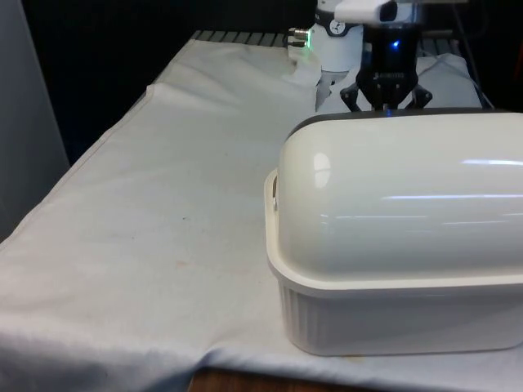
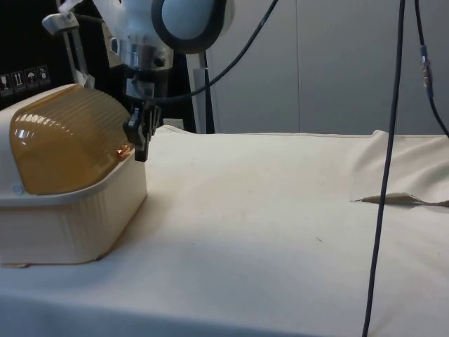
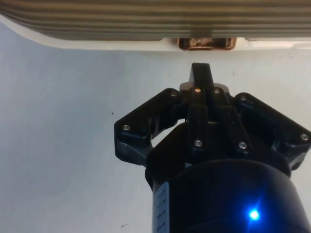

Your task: Open the lid, then close it.

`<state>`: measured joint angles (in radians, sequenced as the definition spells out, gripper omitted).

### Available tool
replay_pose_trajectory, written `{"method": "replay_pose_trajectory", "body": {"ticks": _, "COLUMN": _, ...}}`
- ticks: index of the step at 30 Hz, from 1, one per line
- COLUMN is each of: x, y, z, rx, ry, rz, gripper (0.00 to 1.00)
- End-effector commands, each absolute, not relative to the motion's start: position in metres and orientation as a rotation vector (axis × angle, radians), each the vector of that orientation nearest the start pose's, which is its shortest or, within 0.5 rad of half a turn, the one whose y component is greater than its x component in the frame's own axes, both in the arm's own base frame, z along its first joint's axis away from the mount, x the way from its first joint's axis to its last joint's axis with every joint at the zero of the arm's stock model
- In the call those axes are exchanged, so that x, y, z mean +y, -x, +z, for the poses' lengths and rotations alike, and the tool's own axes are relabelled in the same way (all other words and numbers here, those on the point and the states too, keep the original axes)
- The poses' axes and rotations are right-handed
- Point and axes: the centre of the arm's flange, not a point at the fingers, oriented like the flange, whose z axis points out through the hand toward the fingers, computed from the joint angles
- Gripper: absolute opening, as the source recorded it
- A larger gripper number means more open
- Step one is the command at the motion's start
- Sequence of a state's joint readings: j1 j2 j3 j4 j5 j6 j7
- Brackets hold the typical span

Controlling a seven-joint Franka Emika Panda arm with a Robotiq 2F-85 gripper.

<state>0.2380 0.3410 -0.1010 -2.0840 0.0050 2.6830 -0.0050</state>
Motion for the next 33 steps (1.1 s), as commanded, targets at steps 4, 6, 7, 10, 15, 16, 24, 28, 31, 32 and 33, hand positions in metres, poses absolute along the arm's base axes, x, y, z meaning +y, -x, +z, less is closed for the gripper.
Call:
{"method": "replay_pose_trajectory", "body": {"ticks": 4, "x": 0.087, "y": -0.605, "z": 0.293, "rx": -0.226, "ry": 3.11, "rz": -0.397, "gripper": 0.0}}
{"method": "replay_pose_trajectory", "body": {"ticks": 6, "x": 0.087, "y": -0.607, "z": 0.297, "rx": -0.225, "ry": 3.107, "rz": -0.406, "gripper": 0.0}}
{"method": "replay_pose_trajectory", "body": {"ticks": 7, "x": 0.088, "y": -0.607, "z": 0.297, "rx": -0.226, "ry": 3.107, "rz": -0.407, "gripper": 0.0}}
{"method": "replay_pose_trajectory", "body": {"ticks": 10, "x": 0.089, "y": -0.608, "z": 0.297, "rx": -0.225, "ry": 3.105, "rz": -0.412, "gripper": 0.0}}
{"method": "replay_pose_trajectory", "body": {"ticks": 15, "x": 0.09, "y": -0.611, "z": 0.293, "rx": -0.228, "ry": 3.107, "rz": -0.417, "gripper": 0.0}}
{"method": "replay_pose_trajectory", "body": {"ticks": 16, "x": 0.091, "y": -0.611, "z": 0.292, "rx": -0.23, "ry": 3.106, "rz": -0.419, "gripper": 0.0}}
{"method": "replay_pose_trajectory", "body": {"ticks": 24, "x": 0.093, "y": -0.614, "z": 0.293, "rx": -0.231, "ry": 3.101, "rz": -0.443, "gripper": 0.0}}
{"method": "replay_pose_trajectory", "body": {"ticks": 28, "x": 0.091, "y": -0.614, "z": 0.295, "rx": -0.235, "ry": 3.108, "rz": -0.442, "gripper": 0.0}}
{"method": "replay_pose_trajectory", "body": {"ticks": 31, "x": 0.093, "y": -0.614, "z": 0.296, "rx": -0.237, "ry": 3.1, "rz": -0.451, "gripper": 0.0}}
{"method": "replay_pose_trajectory", "body": {"ticks": 32, "x": 0.093, "y": -0.614, "z": 0.296, "rx": -0.238, "ry": 3.1, "rz": -0.45, "gripper": 0.0}}
{"method": "replay_pose_trajectory", "body": {"ticks": 33, "x": 0.093, "y": -0.614, "z": 0.297, "rx": -0.24, "ry": 3.1, "rz": -0.449, "gripper": 0.0}}
